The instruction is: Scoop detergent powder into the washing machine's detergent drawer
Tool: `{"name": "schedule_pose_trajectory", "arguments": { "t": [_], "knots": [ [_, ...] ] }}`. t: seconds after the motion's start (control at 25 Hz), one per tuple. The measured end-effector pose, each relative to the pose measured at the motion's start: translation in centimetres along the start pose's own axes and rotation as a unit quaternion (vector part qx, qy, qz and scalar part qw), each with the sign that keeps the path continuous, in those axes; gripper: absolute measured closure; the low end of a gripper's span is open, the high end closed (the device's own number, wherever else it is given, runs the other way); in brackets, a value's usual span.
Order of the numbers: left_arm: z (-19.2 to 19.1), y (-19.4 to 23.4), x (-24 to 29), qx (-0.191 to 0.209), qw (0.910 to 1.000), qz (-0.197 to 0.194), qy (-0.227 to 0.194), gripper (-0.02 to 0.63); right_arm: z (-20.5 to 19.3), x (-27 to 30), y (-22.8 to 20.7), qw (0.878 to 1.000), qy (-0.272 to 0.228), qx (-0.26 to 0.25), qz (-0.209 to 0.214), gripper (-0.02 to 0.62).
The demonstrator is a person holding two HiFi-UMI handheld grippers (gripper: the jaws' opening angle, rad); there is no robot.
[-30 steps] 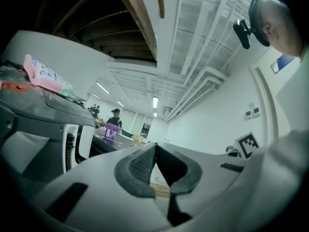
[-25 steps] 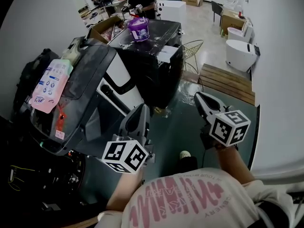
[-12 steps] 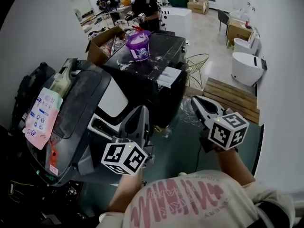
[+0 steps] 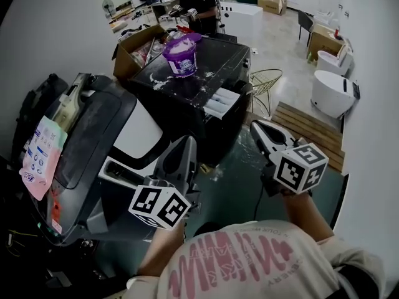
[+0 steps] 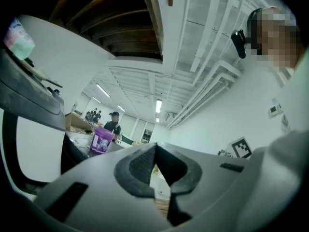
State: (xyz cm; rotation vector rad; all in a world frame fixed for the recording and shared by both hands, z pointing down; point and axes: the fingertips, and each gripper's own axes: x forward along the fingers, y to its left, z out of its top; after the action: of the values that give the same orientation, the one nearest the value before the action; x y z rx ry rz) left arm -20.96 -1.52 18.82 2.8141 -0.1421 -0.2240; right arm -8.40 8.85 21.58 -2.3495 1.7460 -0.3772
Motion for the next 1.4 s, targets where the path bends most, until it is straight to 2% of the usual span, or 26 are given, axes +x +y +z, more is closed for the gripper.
{"name": "schedule_pose_trajectory", "arguments": {
  "t": [0.12, 0.24, 0.36, 0.52, 0.84, 1.0, 1.2, 1.4],
  "knots": [
    [-1.3, 1.2, 0.8, -0.013, 0.9997, 0.016, 0.014, 0.603, -1.6, 0.5, -1.3, 1.000, 0.011, 0.023, 0.004, 0.597],
    [-2.4, 2.1, 2.0, -0.006, 0.9994, 0.022, 0.026, 0.603, -2.5, 1.0, -2.5, 0.999, 0.011, 0.049, 0.009, 0.597],
    [-3.4, 2.5, 3.6, 0.007, 0.9992, 0.010, 0.038, 0.603, -2.7, 1.9, -3.7, 0.999, 0.009, 0.041, 0.002, 0.597],
    [-3.8, 3.1, 6.4, 0.001, 0.9988, -0.009, 0.049, 0.603, -2.3, 3.4, -5.4, 0.999, 0.018, 0.029, -0.009, 0.597],
    [-1.1, 6.5, 13.8, 0.006, 0.9995, -0.015, 0.025, 0.603, 1.4, 9.4, -9.1, 0.999, 0.009, 0.042, 0.002, 0.597],
    [0.4, 8.7, 17.7, 0.011, 0.9995, -0.018, 0.022, 0.603, 3.4, 13.2, -10.8, 0.999, 0.011, 0.037, 0.004, 0.597],
    [3.0, 11.2, 22.2, 0.032, 0.9992, -0.025, 0.000, 0.603, 6.6, 17.8, -12.9, 0.999, -0.011, 0.027, 0.013, 0.597],
    [4.4, 14.1, 25.7, 0.043, 0.9988, -0.012, -0.019, 0.603, 8.5, 21.7, -14.5, 0.999, -0.021, 0.012, 0.025, 0.597]
  ]
}}
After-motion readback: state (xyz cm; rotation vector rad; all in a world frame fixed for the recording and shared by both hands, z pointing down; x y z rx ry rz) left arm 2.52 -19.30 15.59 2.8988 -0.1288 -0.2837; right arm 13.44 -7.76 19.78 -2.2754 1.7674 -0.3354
